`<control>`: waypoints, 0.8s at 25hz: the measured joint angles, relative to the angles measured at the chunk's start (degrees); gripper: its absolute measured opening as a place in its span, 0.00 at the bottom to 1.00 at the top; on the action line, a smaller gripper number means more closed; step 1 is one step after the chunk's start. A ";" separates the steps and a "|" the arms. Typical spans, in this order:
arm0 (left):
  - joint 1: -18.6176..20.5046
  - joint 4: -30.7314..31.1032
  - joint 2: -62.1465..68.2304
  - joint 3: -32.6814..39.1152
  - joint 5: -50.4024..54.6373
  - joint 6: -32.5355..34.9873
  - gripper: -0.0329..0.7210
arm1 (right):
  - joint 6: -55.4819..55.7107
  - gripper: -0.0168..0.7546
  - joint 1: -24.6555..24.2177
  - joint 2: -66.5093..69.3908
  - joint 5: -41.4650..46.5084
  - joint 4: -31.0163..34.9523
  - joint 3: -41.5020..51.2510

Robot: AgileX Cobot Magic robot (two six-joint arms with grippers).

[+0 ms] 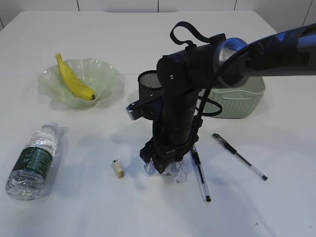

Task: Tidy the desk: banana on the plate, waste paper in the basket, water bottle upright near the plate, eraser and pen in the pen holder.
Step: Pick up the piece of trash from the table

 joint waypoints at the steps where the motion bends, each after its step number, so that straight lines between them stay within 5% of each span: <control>1: 0.00 0.00 0.00 0.00 0.00 0.00 0.57 | 0.00 0.66 0.00 0.10 0.00 0.00 0.00; 9: 0.00 0.00 0.00 0.00 -0.26 0.00 0.57 | 0.00 0.25 0.00 0.04 1.24 -0.02 0.00; 20: 0.00 0.00 0.00 0.00 -0.26 0.00 0.57 | 1.25 0.19 0.00 -3.49 2.69 -0.24 -0.02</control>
